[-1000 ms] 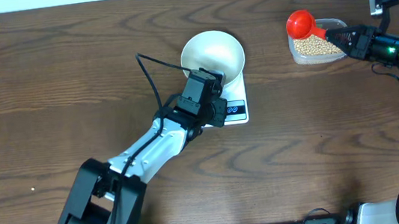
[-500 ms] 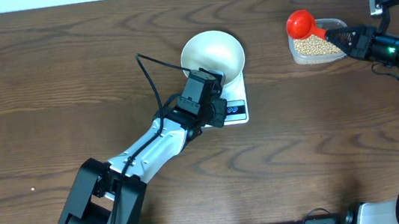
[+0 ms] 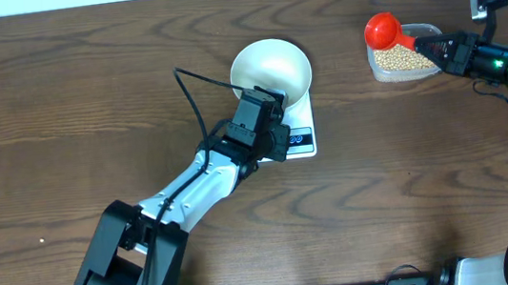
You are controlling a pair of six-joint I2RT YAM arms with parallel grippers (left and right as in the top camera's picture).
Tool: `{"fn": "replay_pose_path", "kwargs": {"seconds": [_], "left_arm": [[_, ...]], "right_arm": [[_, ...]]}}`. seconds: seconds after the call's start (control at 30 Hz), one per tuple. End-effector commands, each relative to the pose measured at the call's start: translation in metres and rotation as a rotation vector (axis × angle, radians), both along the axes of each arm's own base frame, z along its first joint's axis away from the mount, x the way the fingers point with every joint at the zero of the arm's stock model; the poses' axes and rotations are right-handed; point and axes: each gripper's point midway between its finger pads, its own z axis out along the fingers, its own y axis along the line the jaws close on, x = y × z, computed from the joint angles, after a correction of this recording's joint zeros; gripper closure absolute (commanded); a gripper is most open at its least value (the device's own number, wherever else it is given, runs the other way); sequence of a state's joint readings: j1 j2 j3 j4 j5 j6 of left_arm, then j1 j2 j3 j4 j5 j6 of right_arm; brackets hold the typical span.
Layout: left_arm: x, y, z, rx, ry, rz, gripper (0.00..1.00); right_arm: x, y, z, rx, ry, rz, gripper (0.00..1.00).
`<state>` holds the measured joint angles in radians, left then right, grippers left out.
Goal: Scoop item into bowl and weigh 50g on scale
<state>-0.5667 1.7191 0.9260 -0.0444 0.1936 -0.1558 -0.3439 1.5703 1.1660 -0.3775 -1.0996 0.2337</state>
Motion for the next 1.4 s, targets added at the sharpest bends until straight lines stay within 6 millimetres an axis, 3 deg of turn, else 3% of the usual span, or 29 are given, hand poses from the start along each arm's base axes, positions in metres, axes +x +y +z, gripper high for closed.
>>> {"fn": "replay_pose_path", "kwargs": {"seconds": [0.0,0.23,0.37,0.73,0.9,1.37], "left_arm": [[-0.006,-0.001,-0.019,0.031,0.03,-0.023,0.93],[-0.011,0.002,-0.048,0.067,0.088,-0.025,0.93],[-0.012,0.002,-0.051,0.071,0.094,-0.025,0.93],[-0.001,-0.005,-0.011,0.014,0.004,-0.025,0.93],[-0.001,-0.005,-0.011,0.012,0.001,-0.025,0.93],[-0.012,-0.004,-0.05,0.045,0.094,-0.05,0.93]], "right_arm": [[0.001,-0.001,0.01,-0.014,-0.037,0.006,0.99],[0.001,-0.001,0.011,-0.014,-0.037,0.006,0.99],[0.001,-0.001,0.01,-0.014,-0.037,0.006,0.99],[0.001,-0.002,0.01,-0.02,-0.036,0.001,0.99],[0.001,-0.002,0.01,-0.019,-0.036,0.001,0.99],[0.001,-0.001,0.009,-0.018,-0.032,0.001,0.99]]}}
